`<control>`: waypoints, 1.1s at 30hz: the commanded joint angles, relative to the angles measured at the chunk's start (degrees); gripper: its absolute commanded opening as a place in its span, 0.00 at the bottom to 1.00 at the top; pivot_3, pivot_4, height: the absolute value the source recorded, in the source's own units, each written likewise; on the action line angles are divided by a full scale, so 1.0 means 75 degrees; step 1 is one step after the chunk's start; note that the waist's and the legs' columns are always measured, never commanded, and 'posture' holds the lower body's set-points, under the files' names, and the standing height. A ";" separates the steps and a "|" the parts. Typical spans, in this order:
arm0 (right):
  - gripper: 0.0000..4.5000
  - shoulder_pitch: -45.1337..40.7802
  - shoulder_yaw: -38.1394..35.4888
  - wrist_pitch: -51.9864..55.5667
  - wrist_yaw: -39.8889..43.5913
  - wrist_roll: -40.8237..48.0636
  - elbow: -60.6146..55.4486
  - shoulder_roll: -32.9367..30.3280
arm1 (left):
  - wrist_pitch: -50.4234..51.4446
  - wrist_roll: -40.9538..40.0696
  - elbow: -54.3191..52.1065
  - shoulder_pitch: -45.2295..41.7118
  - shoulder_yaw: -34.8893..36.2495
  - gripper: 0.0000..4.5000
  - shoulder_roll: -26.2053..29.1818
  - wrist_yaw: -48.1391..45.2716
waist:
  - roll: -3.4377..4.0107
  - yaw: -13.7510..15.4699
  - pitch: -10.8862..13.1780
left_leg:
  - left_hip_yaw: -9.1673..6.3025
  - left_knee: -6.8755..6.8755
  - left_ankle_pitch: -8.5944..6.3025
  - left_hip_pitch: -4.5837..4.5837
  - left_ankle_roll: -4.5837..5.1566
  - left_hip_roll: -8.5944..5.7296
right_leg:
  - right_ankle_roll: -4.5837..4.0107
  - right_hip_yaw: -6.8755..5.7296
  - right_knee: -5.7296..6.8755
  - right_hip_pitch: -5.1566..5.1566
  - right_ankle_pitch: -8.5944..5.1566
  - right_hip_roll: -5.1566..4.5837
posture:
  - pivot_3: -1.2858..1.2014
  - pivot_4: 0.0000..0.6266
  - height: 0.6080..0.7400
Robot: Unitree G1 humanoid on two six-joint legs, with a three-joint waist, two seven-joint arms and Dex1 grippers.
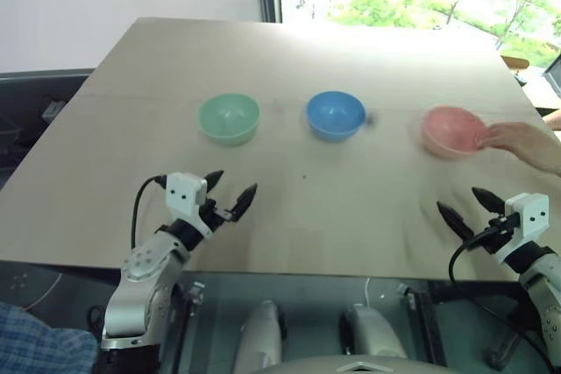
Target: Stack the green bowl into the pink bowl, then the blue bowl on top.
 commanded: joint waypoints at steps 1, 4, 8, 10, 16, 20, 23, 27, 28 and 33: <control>0.99 0.0034 -0.0158 -0.0194 -0.0015 0.0029 -0.0285 0.0004 | -0.0301 0.0011 0.0012 -0.0011 -0.0022 1.00 -0.0039 -0.0086 | 0.0000 0.0000 0.0000 | 0.0000 0.0000 0.0000 0.0000 0.0000 0.0000 | 0.0000 0.0000 0.0000 0.0000 0.0000 0.0000 | 0.52 0.24 1.00; 0.99 0.0044 -0.0137 -0.0250 -0.0043 -0.0008 -0.0288 0.0027 | -0.0345 -0.0015 0.0110 -0.0056 -0.0030 1.00 -0.0088 -0.0106 | 0.0000 0.0001 0.0000 | 0.0000 0.0000 0.0000 0.0001 0.0000 0.0000 | 0.0000 0.0000 0.0000 0.0002 0.0000 0.0000 | 0.52 0.24 1.00; 0.99 0.0008 -0.0130 -0.0289 -0.0046 -0.0026 -0.0243 0.0031 | -0.0373 0.0003 0.0135 -0.0081 -0.0043 1.00 -0.0098 -0.0110 | 0.0000 0.0000 0.0000 | 0.0000 0.0001 0.0000 0.0003 0.0000 0.0000 | 0.0000 0.0000 0.0001 0.0004 0.0000 0.0000 | 0.52 0.24 1.00; 0.99 0.0008 -0.0128 -0.0309 -0.0043 -0.0029 -0.0239 0.0032 | -0.0369 -0.0005 0.0120 -0.0072 -0.0046 1.00 -0.0092 -0.0113 | 0.0000 0.0000 0.0000 | 0.0000 0.0001 0.0000 0.0008 0.0000 0.0000 | 0.0000 0.0000 0.0001 0.0009 0.0000 0.0000 | 0.52 0.24 1.00; 0.99 0.0006 -0.0133 -0.0336 -0.0035 -0.0038 -0.0213 0.0025 | -0.0318 -0.0029 0.0010 -0.0037 -0.0043 1.00 -0.0090 -0.0086 | 0.0000 0.0000 0.0000 | 0.0001 0.0001 0.0000 0.0012 0.0000 0.0000 | 0.0000 0.0000 0.0001 0.0014 0.0000 0.0000 | 0.52 0.24 1.00; 0.99 0.0046 -0.0141 -0.0341 -0.0037 -0.0037 -0.0247 0.0043 | -0.0286 -0.0048 -0.0086 0.0038 -0.0044 1.00 -0.0077 -0.0087 | 0.0001 -0.0001 0.0000 | 0.0001 0.0001 0.0000 0.0012 0.0000 0.0000 | 0.0000 0.0001 0.0001 0.0014 0.0000 0.0000 | 0.52 0.24 1.00; 0.99 0.0071 -0.0136 -0.0358 -0.0050 -0.0053 -0.0266 0.0062 | -0.0241 -0.0066 -0.0100 0.0003 -0.0049 1.00 -0.0063 -0.0083 | 0.0000 -0.0001 0.0000 | 0.0001 0.0001 0.0000 0.0012 0.0000 0.0000 | 0.0000 0.0001 0.0001 0.0014 0.0000 0.0000 | 0.52 0.24 1.00; 0.99 0.0082 -0.0140 -0.0378 -0.0074 -0.0100 -0.0283 0.0054 | -0.0212 -0.0080 -0.0102 -0.0027 -0.0059 1.00 -0.0040 -0.0108 | 0.0000 0.0000 0.0000 | 0.0002 0.0001 0.0000 0.0013 0.0000 0.0000 | 0.0000 0.0001 0.0001 0.0015 0.0000 0.0000 | 0.52 0.24 1.00; 0.99 0.0075 -0.0154 -0.0377 -0.0081 -0.0112 -0.0291 0.0036 | -0.0186 -0.0115 -0.0110 -0.0044 -0.0055 1.00 -0.0044 -0.0117 | 0.0000 0.0000 0.0000 | 0.0001 0.0001 0.0000 0.0013 0.0000 0.0000 | 0.0000 0.0001 0.0001 0.0015 0.0000 0.0000 | 0.52 0.24 1.00; 0.99 -0.0058 -0.0178 -0.0547 -0.0008 -0.0469 -0.0170 -0.0274 | 0.0135 -0.0887 -0.0344 -0.0147 0.0024 1.00 -0.0044 -0.0511 | 0.0001 0.0000 0.0000 | 0.0002 0.0001 0.0000 0.0013 0.0000 0.0000 | 0.0000 0.0002 0.0002 0.0015 0.0000 0.0000 | 0.52 0.24 1.00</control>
